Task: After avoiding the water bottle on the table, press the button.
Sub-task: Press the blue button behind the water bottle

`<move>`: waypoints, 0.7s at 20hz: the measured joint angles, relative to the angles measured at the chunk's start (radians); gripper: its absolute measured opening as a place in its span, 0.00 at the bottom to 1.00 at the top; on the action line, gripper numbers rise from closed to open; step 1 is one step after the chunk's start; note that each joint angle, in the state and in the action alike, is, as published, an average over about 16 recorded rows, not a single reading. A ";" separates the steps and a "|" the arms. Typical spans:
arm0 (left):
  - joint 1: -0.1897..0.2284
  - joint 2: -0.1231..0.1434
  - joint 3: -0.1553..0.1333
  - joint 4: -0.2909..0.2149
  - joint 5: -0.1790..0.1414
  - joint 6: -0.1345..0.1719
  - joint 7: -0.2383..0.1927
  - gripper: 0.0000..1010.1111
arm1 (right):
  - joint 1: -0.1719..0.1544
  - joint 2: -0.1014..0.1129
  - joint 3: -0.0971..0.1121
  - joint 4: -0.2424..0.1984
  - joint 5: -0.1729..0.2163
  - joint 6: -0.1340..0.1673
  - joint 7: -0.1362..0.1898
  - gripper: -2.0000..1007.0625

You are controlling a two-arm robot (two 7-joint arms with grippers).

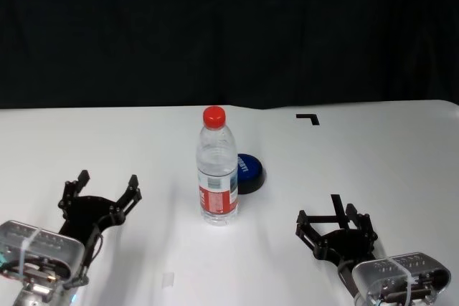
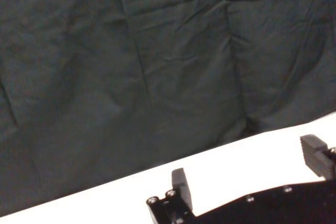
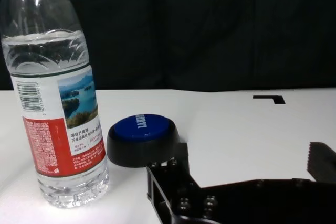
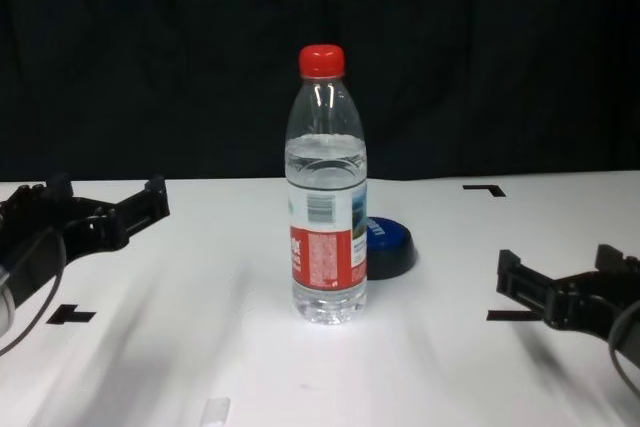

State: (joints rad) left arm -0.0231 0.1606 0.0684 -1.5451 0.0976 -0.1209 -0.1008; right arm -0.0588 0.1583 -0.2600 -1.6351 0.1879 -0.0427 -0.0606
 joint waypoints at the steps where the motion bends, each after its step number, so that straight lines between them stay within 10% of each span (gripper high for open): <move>1: 0.002 -0.001 0.000 -0.001 0.000 0.000 0.001 1.00 | 0.000 0.000 0.000 0.000 0.000 0.000 0.000 1.00; 14: 0.021 -0.011 0.003 -0.006 0.001 0.000 0.003 1.00 | 0.000 0.000 0.000 0.000 0.000 0.000 0.000 1.00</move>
State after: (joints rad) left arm -0.0019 0.1494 0.0711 -1.5514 0.0987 -0.1211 -0.0980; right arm -0.0588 0.1583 -0.2600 -1.6351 0.1879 -0.0426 -0.0606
